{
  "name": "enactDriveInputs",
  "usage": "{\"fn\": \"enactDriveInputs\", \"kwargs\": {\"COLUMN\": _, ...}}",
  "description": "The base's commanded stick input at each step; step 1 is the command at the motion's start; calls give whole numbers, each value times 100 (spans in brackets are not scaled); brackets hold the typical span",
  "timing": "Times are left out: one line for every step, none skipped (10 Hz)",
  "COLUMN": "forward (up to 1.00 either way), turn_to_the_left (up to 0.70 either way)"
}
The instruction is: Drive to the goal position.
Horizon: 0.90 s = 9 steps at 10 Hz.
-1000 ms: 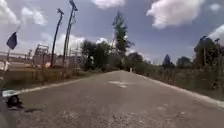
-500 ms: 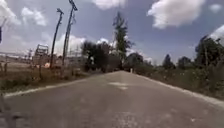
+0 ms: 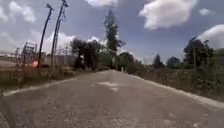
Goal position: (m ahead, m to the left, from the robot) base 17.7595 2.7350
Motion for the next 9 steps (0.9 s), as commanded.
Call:
{"fn": "enactDriveInputs", "kwargs": {"forward": 50, "turn_to_the_left": 0}}
{"fn": "enactDriveInputs", "kwargs": {"forward": 50, "turn_to_the_left": 0}}
{"fn": "enactDriveInputs", "kwargs": {"forward": 50, "turn_to_the_left": 0}}
{"fn": "enactDriveInputs", "kwargs": {"forward": 50, "turn_to_the_left": 0}}
{"fn": "enactDriveInputs", "kwargs": {"forward": 50, "turn_to_the_left": 0}}
{"fn": "enactDriveInputs", "kwargs": {"forward": 50, "turn_to_the_left": 0}}
{"fn": "enactDriveInputs", "kwargs": {"forward": 50, "turn_to_the_left": 0}}
{"fn": "enactDriveInputs", "kwargs": {"forward": 50, "turn_to_the_left": 0}}
{"fn": "enactDriveInputs", "kwargs": {"forward": 50, "turn_to_the_left": 0}}
